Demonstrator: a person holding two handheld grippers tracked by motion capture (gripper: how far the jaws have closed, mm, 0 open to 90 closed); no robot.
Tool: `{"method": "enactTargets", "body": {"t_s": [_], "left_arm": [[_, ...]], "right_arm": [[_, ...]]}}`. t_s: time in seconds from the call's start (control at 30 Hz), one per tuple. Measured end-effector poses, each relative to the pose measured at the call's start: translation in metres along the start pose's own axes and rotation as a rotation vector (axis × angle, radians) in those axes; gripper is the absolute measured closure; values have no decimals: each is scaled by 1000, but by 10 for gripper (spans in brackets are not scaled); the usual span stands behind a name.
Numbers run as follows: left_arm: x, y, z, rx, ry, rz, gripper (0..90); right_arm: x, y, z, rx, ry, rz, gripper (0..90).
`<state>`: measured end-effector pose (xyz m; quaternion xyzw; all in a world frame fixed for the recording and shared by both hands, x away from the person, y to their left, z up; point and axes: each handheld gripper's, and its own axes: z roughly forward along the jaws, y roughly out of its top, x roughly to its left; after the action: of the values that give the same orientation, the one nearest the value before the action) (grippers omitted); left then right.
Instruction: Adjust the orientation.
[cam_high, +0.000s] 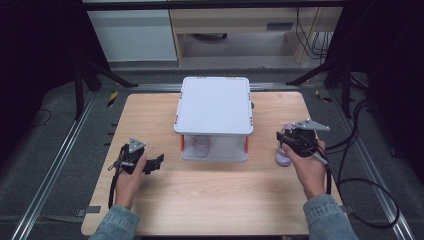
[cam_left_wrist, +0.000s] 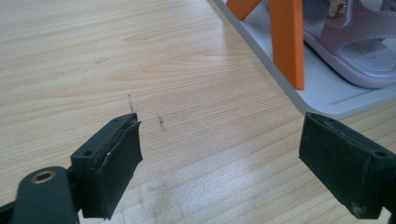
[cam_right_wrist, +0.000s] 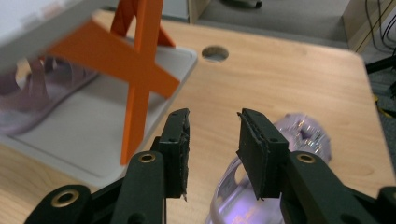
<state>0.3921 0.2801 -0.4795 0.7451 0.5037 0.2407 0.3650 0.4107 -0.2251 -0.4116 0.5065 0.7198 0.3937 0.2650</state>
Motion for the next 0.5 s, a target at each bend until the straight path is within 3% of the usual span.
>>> {"method": "enactTargets", "body": {"t_s": [0.17,0.5], "left_arm": [[4,-2,-1,3,9,-16,120],[3,-4,1,16,6,-5,123]], "right_arm": [[4,-15,16,61,-12,-2,611],[3,-30,35,148,-66,-20,618]]}}
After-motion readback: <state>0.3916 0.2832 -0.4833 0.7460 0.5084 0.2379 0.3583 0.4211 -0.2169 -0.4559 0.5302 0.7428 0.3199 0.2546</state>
